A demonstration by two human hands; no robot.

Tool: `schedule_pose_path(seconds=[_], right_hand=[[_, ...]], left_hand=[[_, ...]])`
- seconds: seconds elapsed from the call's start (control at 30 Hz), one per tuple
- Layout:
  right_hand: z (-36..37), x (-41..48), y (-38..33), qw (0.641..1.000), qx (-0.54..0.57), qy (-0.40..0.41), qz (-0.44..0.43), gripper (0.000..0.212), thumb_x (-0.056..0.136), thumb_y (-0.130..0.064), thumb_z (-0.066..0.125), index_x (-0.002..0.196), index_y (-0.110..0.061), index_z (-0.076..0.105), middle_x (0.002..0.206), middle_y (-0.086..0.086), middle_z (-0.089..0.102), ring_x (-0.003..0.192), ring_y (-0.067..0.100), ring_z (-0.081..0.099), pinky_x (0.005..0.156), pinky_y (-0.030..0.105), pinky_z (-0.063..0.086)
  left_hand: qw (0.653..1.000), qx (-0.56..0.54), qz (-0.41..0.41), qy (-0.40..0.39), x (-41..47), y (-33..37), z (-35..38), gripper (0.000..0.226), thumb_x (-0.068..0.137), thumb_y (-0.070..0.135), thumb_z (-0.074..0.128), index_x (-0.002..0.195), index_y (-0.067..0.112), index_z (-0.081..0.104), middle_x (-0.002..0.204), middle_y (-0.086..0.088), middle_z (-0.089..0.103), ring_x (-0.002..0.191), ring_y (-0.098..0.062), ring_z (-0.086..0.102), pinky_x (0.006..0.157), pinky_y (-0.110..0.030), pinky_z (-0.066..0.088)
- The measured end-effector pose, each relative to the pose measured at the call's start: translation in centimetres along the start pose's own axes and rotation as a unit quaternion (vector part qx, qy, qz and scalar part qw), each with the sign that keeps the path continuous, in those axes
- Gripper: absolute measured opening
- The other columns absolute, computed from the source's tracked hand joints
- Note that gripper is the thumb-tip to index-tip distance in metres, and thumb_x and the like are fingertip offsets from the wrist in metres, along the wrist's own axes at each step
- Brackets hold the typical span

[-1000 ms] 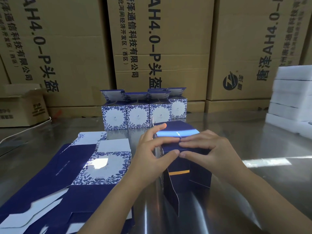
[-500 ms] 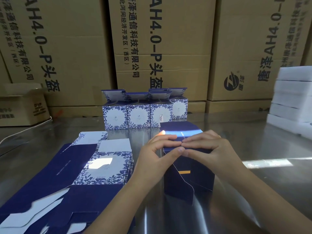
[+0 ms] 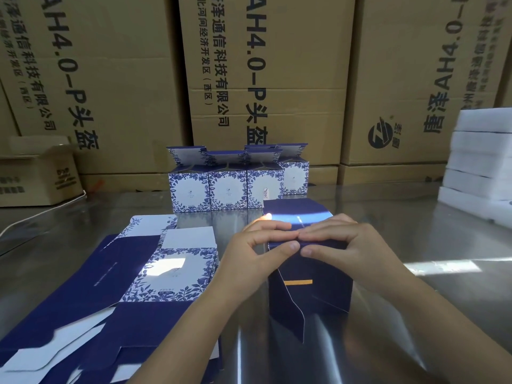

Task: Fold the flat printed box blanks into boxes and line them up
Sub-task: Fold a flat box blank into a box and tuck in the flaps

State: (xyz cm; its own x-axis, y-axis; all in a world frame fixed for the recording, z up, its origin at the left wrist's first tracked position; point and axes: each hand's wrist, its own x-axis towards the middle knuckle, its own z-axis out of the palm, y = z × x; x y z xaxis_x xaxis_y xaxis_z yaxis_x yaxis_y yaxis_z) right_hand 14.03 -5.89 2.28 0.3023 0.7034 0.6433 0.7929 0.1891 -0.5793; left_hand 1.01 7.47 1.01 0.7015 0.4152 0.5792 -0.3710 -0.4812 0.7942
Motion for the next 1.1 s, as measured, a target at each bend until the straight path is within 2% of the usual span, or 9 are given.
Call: schedule_pose_path(seconds=[0.1, 0.27, 0.37, 0.43, 0.53, 0.67, 0.8, 0.97, 1.1], right_hand=[[-0.4, 0.0, 0.1, 0.999, 0.011, -0.029, 0.009, 0.028, 0.063, -0.048, 0.071, 0.090, -0.054, 0.069, 0.094, -0.027, 0.070, 0.108, -0.005, 0.054, 0.090, 0.007, 0.039], [0.0, -0.1, 0.1, 1.000, 0.028, 0.001, 0.006, 0.021, 0.066, -0.039, 0.071, 0.085, -0.047, 0.073, 0.089, -0.024, 0.072, 0.103, -0.005, 0.056, 0.087, 0.007, 0.041], [0.0, -0.1, 0.1, 0.999, 0.030, 0.005, 0.009, 0.018, 0.066, -0.040, 0.070, 0.082, -0.049, 0.072, 0.088, -0.023, 0.072, 0.102, -0.005, 0.057, 0.087, 0.008, 0.041], [0.0, -0.1, 0.0, 1.000, 0.021, 0.005, 0.009, 0.019, 0.066, -0.042, 0.070, 0.082, -0.052, 0.071, 0.089, -0.024, 0.072, 0.103, -0.005, 0.057, 0.088, 0.008, 0.041], [0.0, 0.0, -0.1, 1.000, 0.022, 0.002, 0.017, 0.020, 0.063, -0.043, 0.072, 0.083, -0.048, 0.072, 0.090, -0.024, 0.072, 0.103, -0.006, 0.057, 0.087, 0.007, 0.040], [-0.6, 0.0, -0.2, 0.998, 0.051, 0.007, 0.036, 0.021, 0.061, -0.036, 0.076, 0.081, -0.037, 0.075, 0.091, -0.021, 0.072, 0.101, -0.007, 0.061, 0.094, 0.005, 0.036], [-0.9, -0.1, 0.2, 0.996, 0.055, 0.025, 0.062, 0.022, 0.067, -0.015, 0.081, 0.087, -0.024, 0.077, 0.095, -0.012, 0.074, 0.102, -0.007, 0.060, 0.089, 0.002, 0.036], [-0.5, -0.1, 0.2, 0.995, 0.070, 0.031, 0.070, 0.021, 0.070, -0.009, 0.079, 0.086, -0.023, 0.076, 0.090, -0.015, 0.074, 0.099, -0.008, 0.061, 0.090, 0.004, 0.038], [-0.5, -0.1, 0.2, 0.994, 0.070, 0.038, 0.070, 0.020, 0.070, -0.007, 0.079, 0.085, -0.020, 0.076, 0.088, -0.012, 0.075, 0.097, -0.005, 0.063, 0.092, 0.008, 0.041]], left_hand=[[1.000, 0.009, -0.002, 0.003, 0.0, 0.0, 0.0, 0.015, 0.071, 0.032, 0.077, 0.083, 0.040, 0.076, 0.105, 0.010, 0.068, 0.110, -0.004, 0.057, 0.099, -0.020, 0.040], [1.000, 0.021, 0.003, 0.003, 0.1, 0.0, -0.2, 0.031, 0.077, 0.011, 0.075, 0.084, 0.042, 0.075, 0.104, 0.010, 0.069, 0.110, -0.001, 0.056, 0.099, -0.020, 0.040], [0.997, 0.078, 0.007, 0.001, 0.0, 0.2, -0.2, 0.031, 0.078, 0.012, 0.075, 0.089, 0.041, 0.072, 0.103, 0.022, 0.068, 0.119, 0.009, 0.047, 0.101, -0.011, 0.034], [0.993, 0.116, 0.023, -0.002, 0.0, 0.3, -0.2, 0.030, 0.080, 0.012, 0.074, 0.092, 0.040, 0.071, 0.098, 0.030, 0.066, 0.117, 0.015, 0.047, 0.098, -0.005, 0.033], [0.990, 0.140, 0.031, -0.001, 0.0, 0.5, -0.2, 0.027, 0.080, 0.011, 0.073, 0.093, 0.034, 0.072, 0.090, 0.038, 0.062, 0.111, 0.018, 0.049, 0.095, -0.002, 0.033], [0.988, 0.150, 0.030, 0.003, 0.1, 0.5, -0.5, 0.024, 0.080, 0.008, 0.073, 0.095, 0.027, 0.073, 0.086, 0.039, 0.060, 0.106, 0.021, 0.050, 0.093, -0.001, 0.033], [0.988, 0.152, 0.033, 0.015, 0.2, 0.4, -1.0, 0.023, 0.079, 0.006, 0.073, 0.089, 0.027, 0.073, 0.086, 0.037, 0.061, 0.099, 0.021, 0.054, 0.092, -0.001, 0.035], [0.987, 0.154, 0.039, 0.018, 0.3, 0.3, -1.2, 0.021, 0.079, 0.004, 0.073, 0.095, 0.018, 0.075, 0.091, 0.027, 0.064, 0.096, 0.020, 0.056, 0.092, -0.002, 0.037], [0.985, 0.165, 0.046, 0.018, 0.3, 0.2, -1.2, 0.021, 0.079, 0.005, 0.073, 0.096, 0.017, 0.075, 0.090, 0.029, 0.063, 0.097, 0.018, 0.057, 0.092, -0.004, 0.038]])
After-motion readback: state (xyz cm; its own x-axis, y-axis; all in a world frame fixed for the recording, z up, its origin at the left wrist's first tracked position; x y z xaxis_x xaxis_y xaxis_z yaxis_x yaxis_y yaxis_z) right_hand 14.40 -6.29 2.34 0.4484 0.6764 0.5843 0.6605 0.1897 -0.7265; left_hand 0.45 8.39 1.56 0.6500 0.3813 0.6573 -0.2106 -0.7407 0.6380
